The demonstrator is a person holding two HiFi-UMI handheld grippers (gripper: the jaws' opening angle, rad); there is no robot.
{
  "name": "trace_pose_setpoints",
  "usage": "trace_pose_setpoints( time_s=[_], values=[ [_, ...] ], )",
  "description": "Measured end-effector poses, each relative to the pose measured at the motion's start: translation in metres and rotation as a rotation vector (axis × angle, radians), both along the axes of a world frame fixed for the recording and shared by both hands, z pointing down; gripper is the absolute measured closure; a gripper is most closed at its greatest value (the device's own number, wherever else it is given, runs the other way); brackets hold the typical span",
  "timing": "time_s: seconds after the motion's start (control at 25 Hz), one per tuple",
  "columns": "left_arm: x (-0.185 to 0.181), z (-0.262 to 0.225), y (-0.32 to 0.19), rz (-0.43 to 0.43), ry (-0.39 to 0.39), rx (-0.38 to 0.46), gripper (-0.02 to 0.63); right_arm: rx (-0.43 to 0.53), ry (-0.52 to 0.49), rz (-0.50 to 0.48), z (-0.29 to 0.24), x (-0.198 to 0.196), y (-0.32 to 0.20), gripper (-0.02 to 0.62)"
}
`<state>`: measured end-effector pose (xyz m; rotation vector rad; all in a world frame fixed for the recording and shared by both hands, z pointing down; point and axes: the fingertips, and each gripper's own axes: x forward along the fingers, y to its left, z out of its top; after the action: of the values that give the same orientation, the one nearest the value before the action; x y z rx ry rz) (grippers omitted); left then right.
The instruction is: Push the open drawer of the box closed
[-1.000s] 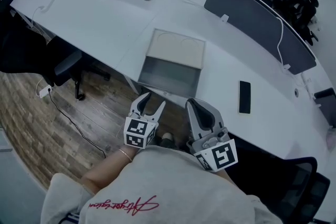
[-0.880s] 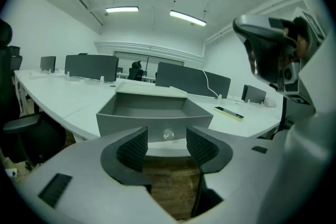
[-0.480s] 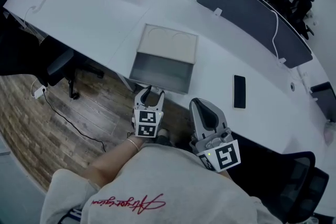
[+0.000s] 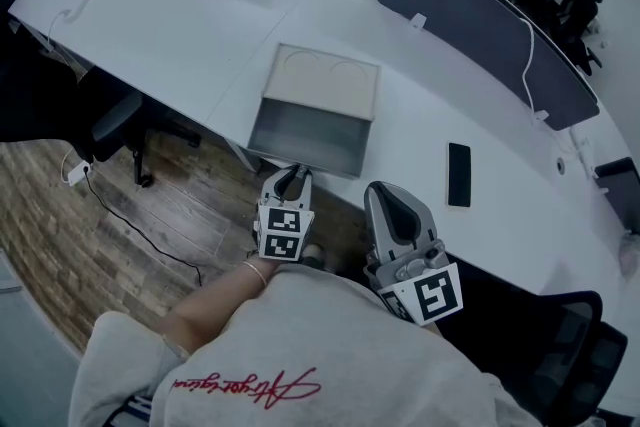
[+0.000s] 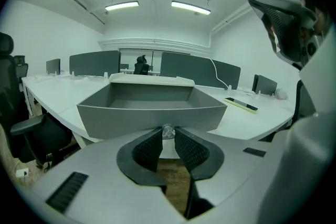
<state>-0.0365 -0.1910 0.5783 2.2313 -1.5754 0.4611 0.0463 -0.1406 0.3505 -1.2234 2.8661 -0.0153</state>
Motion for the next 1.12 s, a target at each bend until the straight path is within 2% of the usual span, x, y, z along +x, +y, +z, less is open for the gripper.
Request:
trace_pose_setpoints(
  time_s=[0.68,1.12],
  values=[
    [0.002,-0.011,-0.018,-0.013,0.052,-0.061,0.522,0.024,0.002,0.049,-0.014,0.015,-0.005,0.577],
    [0.004,-0.011,-0.039,-0.014,0.070,-0.072,0.522,0.039,-0.006,0.078,-0.015,0.021,-0.009,0.577]
  ],
)
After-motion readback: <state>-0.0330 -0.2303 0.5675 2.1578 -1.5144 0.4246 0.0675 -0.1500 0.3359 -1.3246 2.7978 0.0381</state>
